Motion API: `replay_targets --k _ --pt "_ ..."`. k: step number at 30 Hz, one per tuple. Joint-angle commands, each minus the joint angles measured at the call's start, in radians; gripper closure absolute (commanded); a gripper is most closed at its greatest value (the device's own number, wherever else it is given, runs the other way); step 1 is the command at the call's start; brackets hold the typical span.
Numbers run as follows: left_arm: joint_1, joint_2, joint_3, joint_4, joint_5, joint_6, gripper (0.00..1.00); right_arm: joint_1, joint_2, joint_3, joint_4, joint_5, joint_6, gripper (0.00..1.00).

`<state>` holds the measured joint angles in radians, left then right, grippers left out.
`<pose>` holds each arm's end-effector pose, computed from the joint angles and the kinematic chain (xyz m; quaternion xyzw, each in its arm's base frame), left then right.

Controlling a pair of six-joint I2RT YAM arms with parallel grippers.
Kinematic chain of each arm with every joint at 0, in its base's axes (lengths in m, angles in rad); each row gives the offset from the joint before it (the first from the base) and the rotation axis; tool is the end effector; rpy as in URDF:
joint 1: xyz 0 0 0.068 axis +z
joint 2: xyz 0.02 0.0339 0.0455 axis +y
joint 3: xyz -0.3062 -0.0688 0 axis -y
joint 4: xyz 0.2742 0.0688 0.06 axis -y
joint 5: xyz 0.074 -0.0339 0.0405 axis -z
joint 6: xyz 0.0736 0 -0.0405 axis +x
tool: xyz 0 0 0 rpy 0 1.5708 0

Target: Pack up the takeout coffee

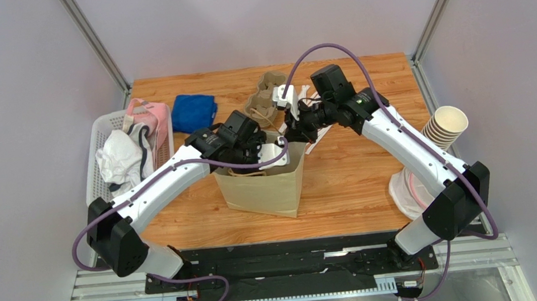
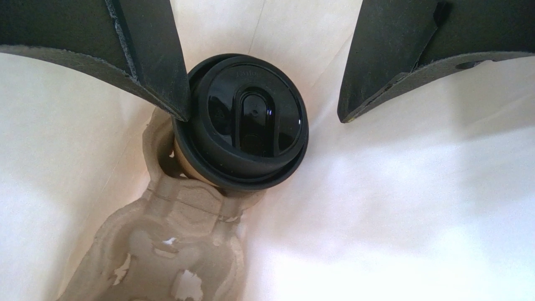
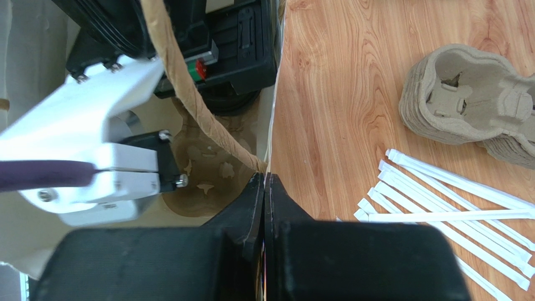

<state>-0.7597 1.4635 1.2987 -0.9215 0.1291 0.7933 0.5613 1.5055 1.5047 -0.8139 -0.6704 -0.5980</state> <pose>0.2371 -0.2383 0.3021 0.6899 0.6803 -0.0586 0.2404 0.2843 0.2328 0.3830 -0.5823 0.6678 0.2993 0.3541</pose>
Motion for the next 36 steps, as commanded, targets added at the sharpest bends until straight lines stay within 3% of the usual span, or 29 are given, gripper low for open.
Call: replay_targets --k 1,19,28,33,35,36 --pt "-0.007 -0.063 0.073 -0.004 0.015 -0.003 0.05 0.000 -0.018 0.006 0.004 0.011 -0.025 1.00" --pt "-0.007 -0.179 0.171 -0.096 0.110 -0.055 0.08 0.000 -0.051 -0.018 0.048 0.026 -0.066 1.00" --pt "0.014 -0.319 0.139 0.004 0.090 -0.181 0.11 0.000 -0.099 -0.054 0.084 0.025 -0.092 1.00" --pt "0.026 -0.359 0.188 0.052 0.043 -0.324 0.01 -0.001 -0.117 -0.077 0.079 0.006 -0.111 1.00" --pt "0.033 -0.365 0.223 0.058 0.018 -0.388 0.01 0.000 -0.117 -0.075 0.071 -0.001 -0.111 0.96" --pt "0.033 -0.371 0.235 0.062 0.011 -0.402 0.01 0.000 -0.116 -0.069 0.062 -0.003 -0.108 0.88"
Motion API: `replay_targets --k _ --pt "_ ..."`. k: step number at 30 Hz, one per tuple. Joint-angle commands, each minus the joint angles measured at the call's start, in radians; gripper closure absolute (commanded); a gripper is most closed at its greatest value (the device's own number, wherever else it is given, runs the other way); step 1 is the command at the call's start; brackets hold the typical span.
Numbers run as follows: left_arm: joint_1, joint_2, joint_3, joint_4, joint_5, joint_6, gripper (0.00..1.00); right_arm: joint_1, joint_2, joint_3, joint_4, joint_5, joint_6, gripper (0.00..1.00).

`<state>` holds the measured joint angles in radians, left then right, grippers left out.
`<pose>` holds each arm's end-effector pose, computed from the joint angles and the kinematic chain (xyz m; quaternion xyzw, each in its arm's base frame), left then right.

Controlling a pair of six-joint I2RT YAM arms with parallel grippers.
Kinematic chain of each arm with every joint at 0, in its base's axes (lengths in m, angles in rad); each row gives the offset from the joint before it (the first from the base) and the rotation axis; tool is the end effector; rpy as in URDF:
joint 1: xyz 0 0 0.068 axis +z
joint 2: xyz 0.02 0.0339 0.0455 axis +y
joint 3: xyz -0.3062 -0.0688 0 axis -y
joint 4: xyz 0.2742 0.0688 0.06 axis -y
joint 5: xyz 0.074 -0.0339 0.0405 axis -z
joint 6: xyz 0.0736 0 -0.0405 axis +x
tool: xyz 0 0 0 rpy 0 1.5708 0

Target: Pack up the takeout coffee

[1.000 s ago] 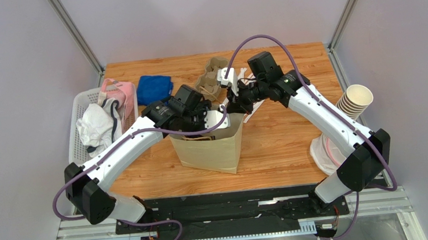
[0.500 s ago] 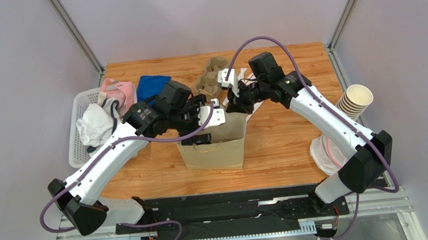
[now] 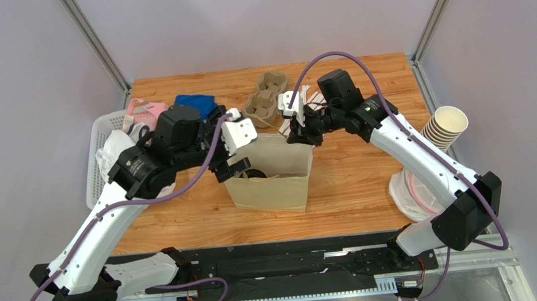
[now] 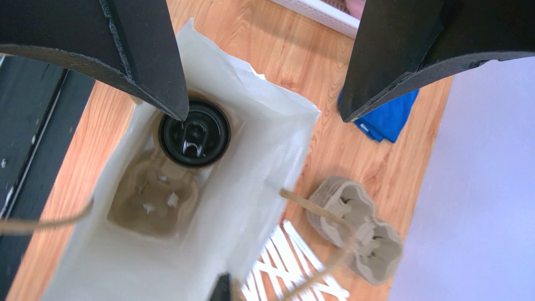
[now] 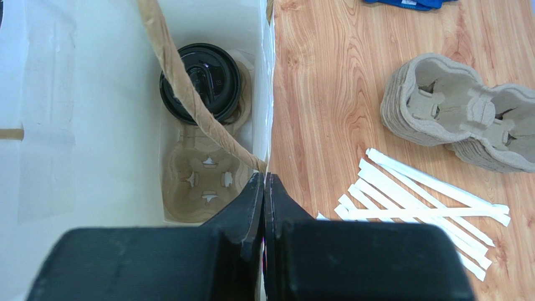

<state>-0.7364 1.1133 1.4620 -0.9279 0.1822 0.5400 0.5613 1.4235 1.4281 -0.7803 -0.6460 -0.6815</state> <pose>0.1722 -0.1741 0.4582 0.5566 0.6777 -0.1261 0.4636 0.2674 0.2205 0.3847 -0.6089 0.6393 0.2701 0.3841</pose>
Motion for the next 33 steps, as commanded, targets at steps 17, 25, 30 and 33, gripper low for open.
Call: replay_targets --k 17,25,30,33 --pt "0.417 0.151 0.322 0.104 -0.135 -0.478 0.01 -0.247 0.176 0.385 0.075 0.228 0.654 0.38" --pt "0.603 0.252 0.330 -0.001 -0.081 -0.578 0.01 -0.258 0.612 0.668 0.020 0.643 0.754 0.57" --pt "0.615 0.257 0.282 -0.019 -0.092 -0.543 0.02 -0.274 0.791 0.856 0.016 0.643 0.789 0.60" --pt "0.618 0.244 0.259 -0.017 -0.113 -0.512 0.02 -0.274 0.864 0.881 0.029 0.644 0.792 0.59"
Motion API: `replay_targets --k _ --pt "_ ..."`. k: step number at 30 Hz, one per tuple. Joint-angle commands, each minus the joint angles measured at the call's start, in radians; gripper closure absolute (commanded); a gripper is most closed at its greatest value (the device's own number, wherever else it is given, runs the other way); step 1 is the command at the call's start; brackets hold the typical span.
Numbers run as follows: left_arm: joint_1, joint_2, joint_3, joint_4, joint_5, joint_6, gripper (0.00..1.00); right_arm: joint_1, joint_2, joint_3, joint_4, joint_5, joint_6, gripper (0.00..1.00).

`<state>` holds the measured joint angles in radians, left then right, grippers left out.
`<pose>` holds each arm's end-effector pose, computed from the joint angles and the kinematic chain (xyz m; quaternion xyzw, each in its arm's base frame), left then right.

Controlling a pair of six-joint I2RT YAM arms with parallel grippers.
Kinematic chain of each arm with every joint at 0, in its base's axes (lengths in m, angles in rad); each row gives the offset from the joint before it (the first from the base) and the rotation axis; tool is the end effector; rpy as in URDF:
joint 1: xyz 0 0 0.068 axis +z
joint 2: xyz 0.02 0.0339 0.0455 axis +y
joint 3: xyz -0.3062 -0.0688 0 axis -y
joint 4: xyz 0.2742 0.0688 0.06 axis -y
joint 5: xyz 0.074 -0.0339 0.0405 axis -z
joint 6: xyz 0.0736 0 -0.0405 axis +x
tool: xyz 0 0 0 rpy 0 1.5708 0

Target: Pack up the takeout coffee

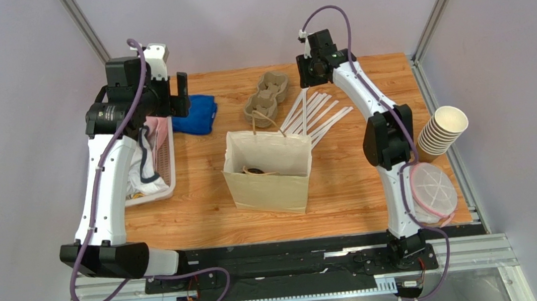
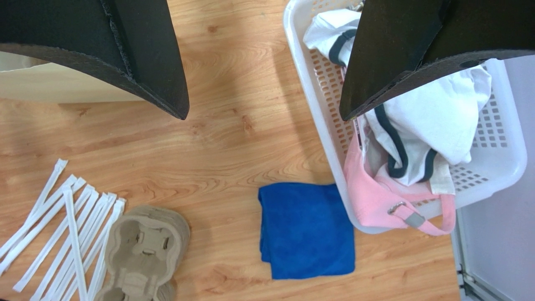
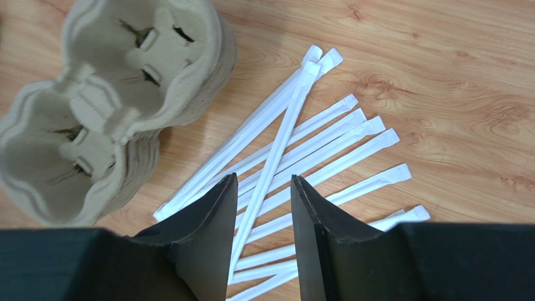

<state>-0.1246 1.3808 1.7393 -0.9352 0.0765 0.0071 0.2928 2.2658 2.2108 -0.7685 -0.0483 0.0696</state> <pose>0.3182 -0.0455 0.4862 0.0760 0.8752 -0.0615 0.4737 0.5671 0.1747 0.2853 -0.1124 0.9240 0.0879 0.3549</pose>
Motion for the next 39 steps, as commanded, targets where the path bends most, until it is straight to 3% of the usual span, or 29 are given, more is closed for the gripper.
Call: replay_targets --k 1,12,29,32,39 --pt "0.008 -0.026 -0.030 -0.005 -0.010 0.033 0.02 -0.006 0.047 0.098 0.026 0.047 0.041 0.59" --pt "0.010 -0.011 -0.080 0.016 -0.004 0.088 0.02 -0.006 0.185 0.122 0.093 0.064 0.064 0.58" --pt "0.034 0.083 -0.008 0.001 0.012 0.140 0.01 -0.006 0.333 0.178 0.170 0.083 0.044 0.61" --pt "0.037 0.096 0.005 -0.001 0.019 0.142 0.01 -0.007 0.347 0.176 0.166 0.099 0.042 0.64" --pt "0.039 0.123 0.028 -0.007 0.034 0.128 0.01 -0.020 0.313 0.178 0.129 0.091 0.064 0.84"
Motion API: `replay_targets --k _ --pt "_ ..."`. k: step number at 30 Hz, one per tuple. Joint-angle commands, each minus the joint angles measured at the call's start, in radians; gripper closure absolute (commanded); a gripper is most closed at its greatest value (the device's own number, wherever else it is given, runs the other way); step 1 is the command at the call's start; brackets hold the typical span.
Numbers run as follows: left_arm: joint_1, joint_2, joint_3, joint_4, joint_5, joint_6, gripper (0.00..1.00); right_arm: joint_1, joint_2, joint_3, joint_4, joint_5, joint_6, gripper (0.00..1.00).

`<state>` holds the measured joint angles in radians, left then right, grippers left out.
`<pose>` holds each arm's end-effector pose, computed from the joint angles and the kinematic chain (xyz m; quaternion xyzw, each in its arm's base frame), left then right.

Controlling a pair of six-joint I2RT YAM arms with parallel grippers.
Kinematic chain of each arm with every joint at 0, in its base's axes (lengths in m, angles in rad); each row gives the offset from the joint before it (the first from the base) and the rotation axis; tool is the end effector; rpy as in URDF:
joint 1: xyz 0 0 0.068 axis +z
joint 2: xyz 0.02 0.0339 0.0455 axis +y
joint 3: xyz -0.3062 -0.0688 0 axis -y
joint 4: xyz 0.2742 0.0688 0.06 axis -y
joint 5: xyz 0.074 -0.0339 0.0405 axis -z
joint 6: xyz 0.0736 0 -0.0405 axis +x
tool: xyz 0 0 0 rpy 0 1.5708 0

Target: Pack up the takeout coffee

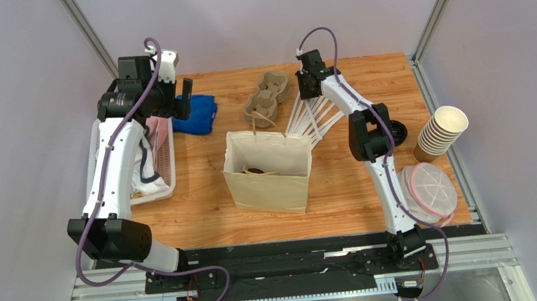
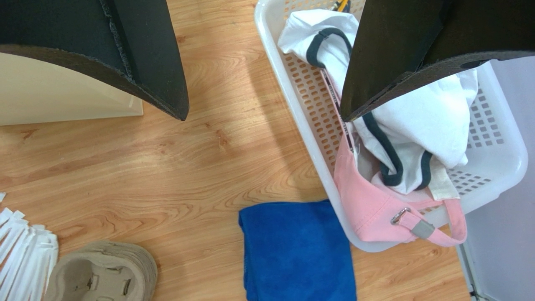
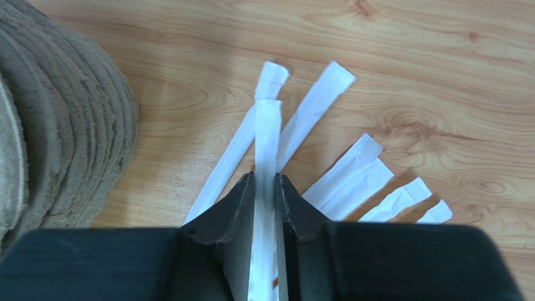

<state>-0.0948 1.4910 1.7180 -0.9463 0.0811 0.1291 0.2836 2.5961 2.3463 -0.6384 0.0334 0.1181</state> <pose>0.3579 -0.0400 0.4418 0.1183 0.9024 -0.0298 0.4132 0.6299 0.1810 0.1482 -0.0723 0.9394 0.0513 0.3311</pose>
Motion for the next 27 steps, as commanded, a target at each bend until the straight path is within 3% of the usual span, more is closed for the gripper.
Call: replay_targets --k 1,7,16,27 --pt "0.009 0.014 0.049 0.009 0.035 0.003 0.01 -0.011 -0.028 0.039 -0.001 0.003 0.017 0.85" --pt "0.009 0.025 0.060 0.027 0.062 -0.009 0.01 -0.021 -0.151 0.036 -0.023 -0.072 0.074 1.00" --pt "0.009 -0.006 0.034 0.064 0.071 -0.022 0.01 -0.037 -0.370 0.030 -0.035 -0.199 0.173 1.00" --pt "0.009 -0.093 -0.092 0.127 0.100 -0.037 0.01 -0.038 -0.436 -0.162 -0.021 -0.142 0.080 1.00"
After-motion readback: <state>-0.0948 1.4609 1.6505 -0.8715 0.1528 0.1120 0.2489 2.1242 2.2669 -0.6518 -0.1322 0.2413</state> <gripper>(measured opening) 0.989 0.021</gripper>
